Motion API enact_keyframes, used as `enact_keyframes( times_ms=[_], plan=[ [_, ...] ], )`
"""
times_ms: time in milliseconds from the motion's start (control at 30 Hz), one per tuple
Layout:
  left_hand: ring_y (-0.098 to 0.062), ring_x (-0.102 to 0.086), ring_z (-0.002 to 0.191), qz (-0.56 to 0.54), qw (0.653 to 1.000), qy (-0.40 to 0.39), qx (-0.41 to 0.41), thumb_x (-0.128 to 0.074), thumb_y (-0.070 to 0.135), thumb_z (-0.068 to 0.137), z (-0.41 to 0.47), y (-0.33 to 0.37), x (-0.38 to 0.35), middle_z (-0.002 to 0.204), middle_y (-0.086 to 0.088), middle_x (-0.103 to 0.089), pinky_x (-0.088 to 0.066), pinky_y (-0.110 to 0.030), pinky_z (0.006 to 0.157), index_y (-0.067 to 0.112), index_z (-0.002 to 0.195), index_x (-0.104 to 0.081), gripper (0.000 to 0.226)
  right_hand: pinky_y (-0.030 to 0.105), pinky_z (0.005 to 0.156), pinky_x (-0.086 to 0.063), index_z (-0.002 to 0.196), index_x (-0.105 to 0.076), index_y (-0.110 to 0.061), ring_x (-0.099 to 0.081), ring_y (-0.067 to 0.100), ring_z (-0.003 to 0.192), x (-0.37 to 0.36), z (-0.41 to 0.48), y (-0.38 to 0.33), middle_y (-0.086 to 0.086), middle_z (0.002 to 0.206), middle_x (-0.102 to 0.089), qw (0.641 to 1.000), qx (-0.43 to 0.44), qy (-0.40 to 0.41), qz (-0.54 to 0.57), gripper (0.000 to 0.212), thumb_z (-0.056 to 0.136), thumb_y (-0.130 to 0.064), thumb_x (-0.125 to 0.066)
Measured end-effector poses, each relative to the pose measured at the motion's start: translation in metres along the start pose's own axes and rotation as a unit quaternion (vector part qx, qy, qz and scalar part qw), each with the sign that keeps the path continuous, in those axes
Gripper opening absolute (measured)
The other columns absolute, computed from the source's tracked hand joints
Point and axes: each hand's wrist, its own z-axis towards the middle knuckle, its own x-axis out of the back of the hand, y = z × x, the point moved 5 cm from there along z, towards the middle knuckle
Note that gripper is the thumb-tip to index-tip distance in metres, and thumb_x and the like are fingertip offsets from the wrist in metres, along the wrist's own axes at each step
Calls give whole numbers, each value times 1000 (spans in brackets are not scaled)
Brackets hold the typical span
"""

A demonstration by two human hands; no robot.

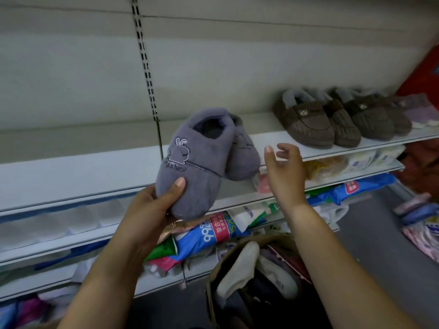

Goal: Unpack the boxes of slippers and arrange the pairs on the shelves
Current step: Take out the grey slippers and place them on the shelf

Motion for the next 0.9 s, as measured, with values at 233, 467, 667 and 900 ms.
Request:
enact_keyframes(
  times_ms=[233,467,667,900],
  plan=[
    [-28,-69,109,-14,996,74,-56,-74,12,89,57,-15,-16,131,-12,-64,-63,-34,73,7,141,-45,60,32,58,-60,134,-39,-9,-67,24,97,-65,4,50,13,129,-57,952,-222,-123,170,53,93,-26,-70],
    [-22,-60,120,205,967,49,-146,-97,14,59,118,-25,-67,135,-6,-56,-56,-46,98,19,143,-38,102,24,56,-57,134,-50,-10,-68,18,91,-28,38,71,8,120,-64,974,-171,-16,147,49,92,-23,-72],
    [-32,-33,137,470,862,67,-177,-95,57,51,159,-23,-112,144,-16,-32,-33,-35,115,6,144,-38,120,51,87,-59,117,-63,-17,-70,23,101,-2,83,81,5,113,-71,990,-129,-41,43,62,73,-60,-75],
    [-32,-46,126,612,755,116,-204,-67,93,48,189,-32,-126,131,-12,-57,-40,-41,105,6,133,-55,123,49,88,-58,122,-58,-12,-68,27,102,-2,117,92,11,117,-69,992,-118,-42,4,57,82,-50,-74]
  ],
)
